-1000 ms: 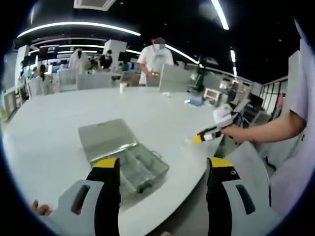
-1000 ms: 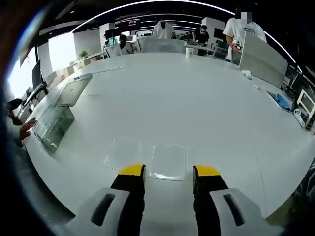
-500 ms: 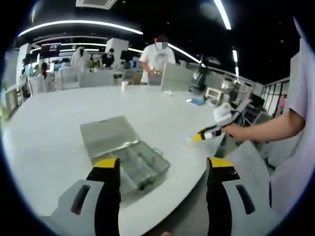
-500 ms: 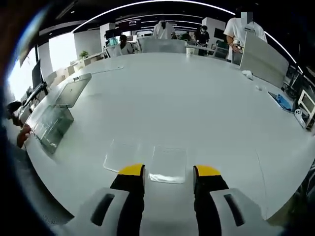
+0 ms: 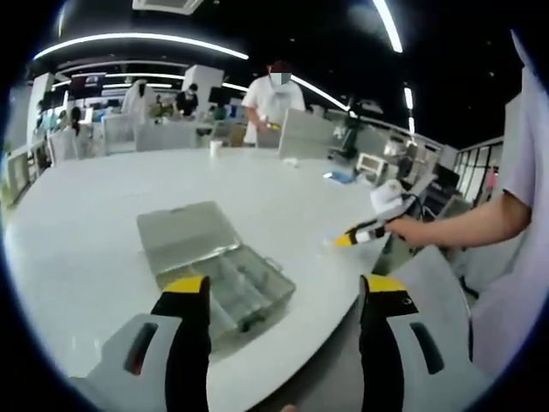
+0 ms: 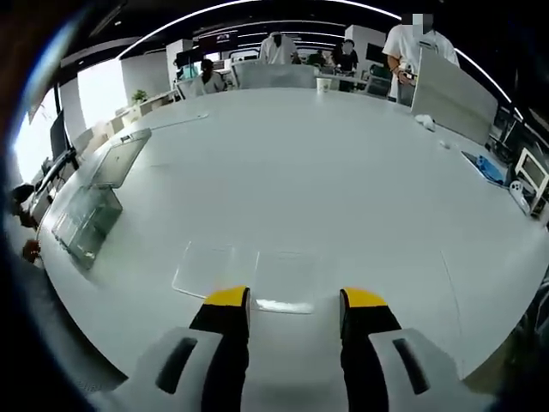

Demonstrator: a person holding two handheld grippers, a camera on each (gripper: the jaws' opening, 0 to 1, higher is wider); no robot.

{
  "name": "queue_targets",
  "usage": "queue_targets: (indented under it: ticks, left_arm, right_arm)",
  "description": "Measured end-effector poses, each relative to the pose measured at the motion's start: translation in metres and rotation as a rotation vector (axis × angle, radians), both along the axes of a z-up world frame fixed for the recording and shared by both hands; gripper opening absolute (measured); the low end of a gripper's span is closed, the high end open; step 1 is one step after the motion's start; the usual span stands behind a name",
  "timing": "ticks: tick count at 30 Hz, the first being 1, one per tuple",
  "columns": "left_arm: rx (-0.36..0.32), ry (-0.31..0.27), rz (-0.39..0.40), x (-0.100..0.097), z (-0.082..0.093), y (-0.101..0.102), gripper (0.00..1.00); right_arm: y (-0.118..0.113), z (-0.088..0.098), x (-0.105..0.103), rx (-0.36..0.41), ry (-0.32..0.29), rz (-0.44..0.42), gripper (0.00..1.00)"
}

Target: Insert the divider into the dual guide fixture by aligning both edges with the guide slots and pushing it downward to the bottom, including one-sided entry, uneven engagement, binding, and posture correction.

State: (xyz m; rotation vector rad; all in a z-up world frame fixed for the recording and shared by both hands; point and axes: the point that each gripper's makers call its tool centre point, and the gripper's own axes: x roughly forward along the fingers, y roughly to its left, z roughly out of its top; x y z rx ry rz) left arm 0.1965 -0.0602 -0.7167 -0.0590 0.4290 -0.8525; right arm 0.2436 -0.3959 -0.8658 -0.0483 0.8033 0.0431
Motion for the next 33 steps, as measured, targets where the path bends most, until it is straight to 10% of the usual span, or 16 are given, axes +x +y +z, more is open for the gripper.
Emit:
queue_targets:
  ticks: [33]
  left_arm:
    - [0.002,0.003,-0.002,0.006,0.000,-0.001,0.67]
  right_arm:
    - [0.020,0.012,0.003,-0.011,0.039,-0.019,0.27]
